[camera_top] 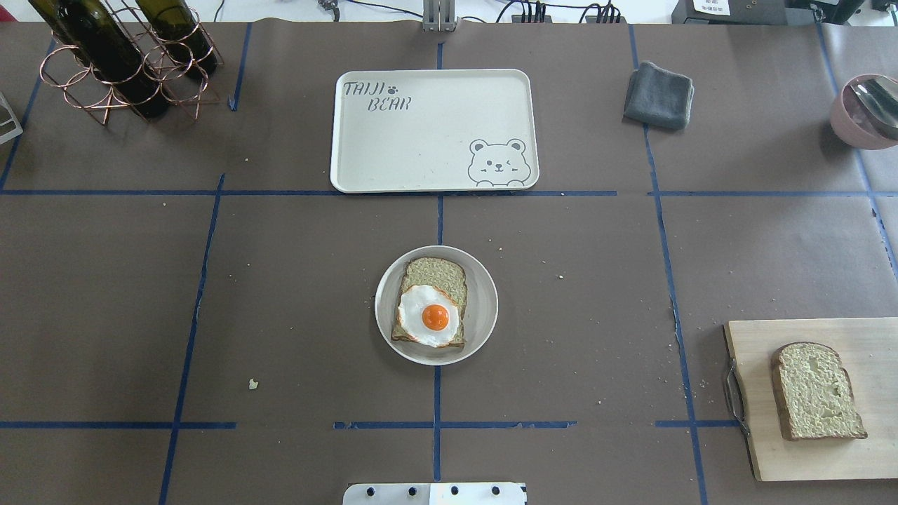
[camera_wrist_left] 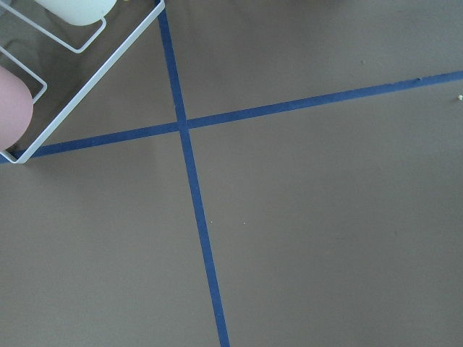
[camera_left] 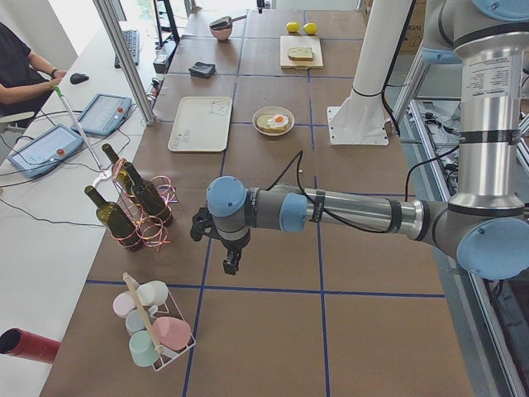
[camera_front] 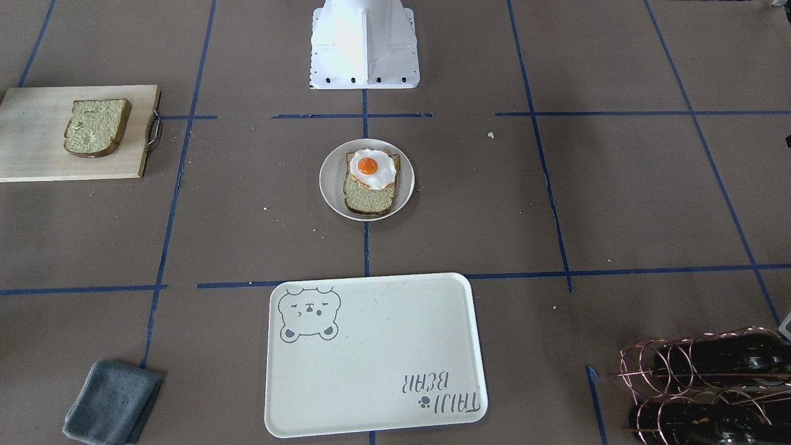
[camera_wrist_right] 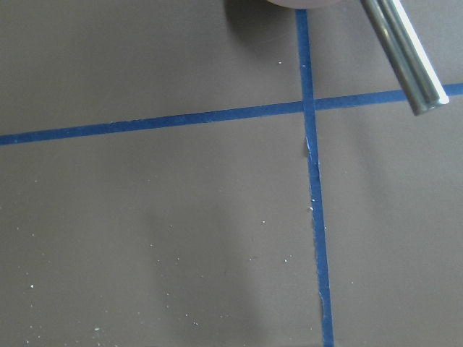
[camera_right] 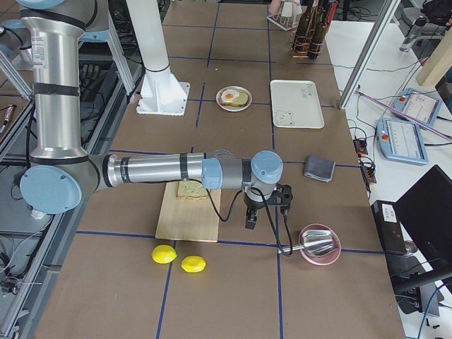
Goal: Make sandwich and place on tray
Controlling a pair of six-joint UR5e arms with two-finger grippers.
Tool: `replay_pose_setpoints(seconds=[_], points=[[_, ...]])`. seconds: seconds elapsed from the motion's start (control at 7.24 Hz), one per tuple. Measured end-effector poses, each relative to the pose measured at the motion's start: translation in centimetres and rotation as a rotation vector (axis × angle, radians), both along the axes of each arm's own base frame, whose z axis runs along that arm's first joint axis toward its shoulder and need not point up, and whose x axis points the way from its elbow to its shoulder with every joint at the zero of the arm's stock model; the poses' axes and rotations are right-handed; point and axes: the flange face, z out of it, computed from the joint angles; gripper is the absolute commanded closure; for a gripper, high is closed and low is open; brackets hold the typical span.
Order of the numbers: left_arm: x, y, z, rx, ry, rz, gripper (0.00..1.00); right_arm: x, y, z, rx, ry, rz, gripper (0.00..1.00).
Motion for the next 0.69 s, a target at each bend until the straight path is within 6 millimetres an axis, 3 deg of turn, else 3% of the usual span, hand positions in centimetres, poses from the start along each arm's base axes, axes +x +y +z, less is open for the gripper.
replay_pose_setpoints(seconds=[0.41, 0.69], points=[[0.7, 0.1, -0.8, 0.016, 0.096, 0.014, 0.00, -2.3, -0.2, -1.0, 0.085, -0.018, -0.045, 0.00], [1.3, 0.1, -1.4, 0.029, 0.176, 0.026, 0.00, -4.2, 0.8, -0.9, 0.122, -0.027, -0.059, 0.00]])
